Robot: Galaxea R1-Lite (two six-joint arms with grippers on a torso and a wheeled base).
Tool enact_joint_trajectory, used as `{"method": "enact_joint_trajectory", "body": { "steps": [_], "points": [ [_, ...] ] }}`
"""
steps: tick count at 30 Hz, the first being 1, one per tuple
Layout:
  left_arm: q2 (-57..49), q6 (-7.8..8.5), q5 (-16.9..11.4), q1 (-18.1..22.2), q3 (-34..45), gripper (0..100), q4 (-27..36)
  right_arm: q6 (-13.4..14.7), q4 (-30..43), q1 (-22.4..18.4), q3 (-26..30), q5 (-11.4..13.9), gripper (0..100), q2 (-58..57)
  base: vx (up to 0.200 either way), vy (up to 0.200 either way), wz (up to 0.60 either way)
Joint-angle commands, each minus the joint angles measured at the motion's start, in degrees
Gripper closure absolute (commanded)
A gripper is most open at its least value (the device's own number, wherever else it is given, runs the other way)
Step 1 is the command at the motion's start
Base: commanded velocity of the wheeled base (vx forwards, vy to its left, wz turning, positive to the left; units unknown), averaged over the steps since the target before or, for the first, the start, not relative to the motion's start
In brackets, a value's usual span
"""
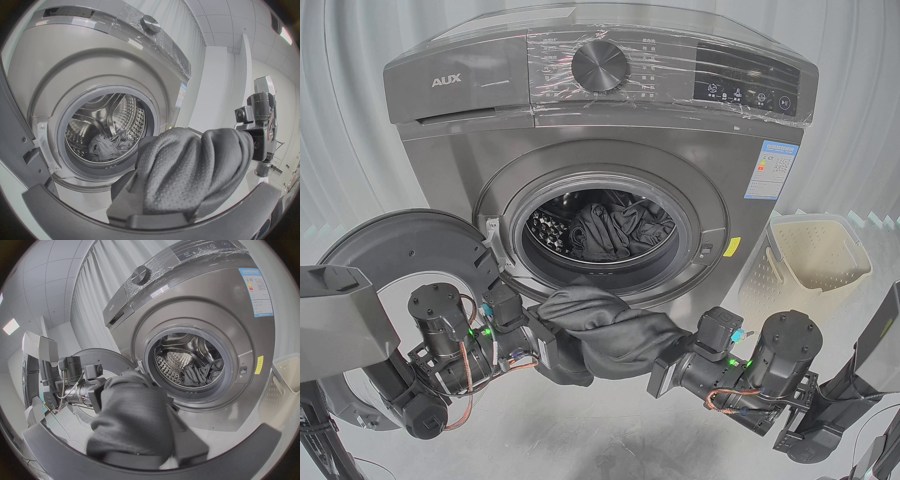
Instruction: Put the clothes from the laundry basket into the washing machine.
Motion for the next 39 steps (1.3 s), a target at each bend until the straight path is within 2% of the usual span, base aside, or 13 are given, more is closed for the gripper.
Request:
{"method": "enact_joint_trajectory", "body": {
  "steps": [1, 5, 6, 7, 13, 22, 32, 39],
  "points": [
    [-3.1, -0.06, 0.0, 0.2, 1.5, 100, -0.1, 0.2, 0.0, 0.0, 0.4, -0.1, 0, -0.2, 0.000, 0.000, 0.00],
    [-8.3, -0.06, -0.1, 0.2, 4.3, 100, -0.1, -1.8, 1.1, -0.2, 9.9, 0.1, 0, -3.0, 0.000, 0.000, 0.00],
    [-8.3, -0.06, -0.1, 0.2, 4.3, 100, -0.1, -1.8, 1.1, -0.2, 9.9, 0.1, 0, -3.0, 0.000, 0.000, 0.00],
    [-9.2, 0.29, -0.1, 0.2, 4.5, 100, -0.1, -2.2, 1.0, 0.4, 14.2, 0.5, 0, -3.9, 0.000, 0.000, 0.00],
    [-10.3, 0.29, 0.4, -0.2, 6.1, 100, 0.0, -2.1, 1.0, -0.2, 20.0, 0.6, 0, -7.3, 0.000, 0.000, 0.00],
    [-9.7, -0.06, 1.8, -0.1, 7.8, 100, 0.0, -2.2, 1.0, -6.1, 20.0, 0.6, 0, -6.8, 0.000, 0.000, 0.00],
    [-10.2, -0.33, 3.1, 0.2, 8.7, 100, -0.1, -2.0, 0.9, -6.6, 19.5, 0.6, 0, -5.5, 0.000, 0.000, 0.00],
    [-9.5, -0.33, 3.5, -0.2, 9.2, 100, -0.1, -2.4, 0.8, -9.6, 19.4, 0.6, 0, -5.1, 0.000, 0.000, 0.00]
  ]
}}
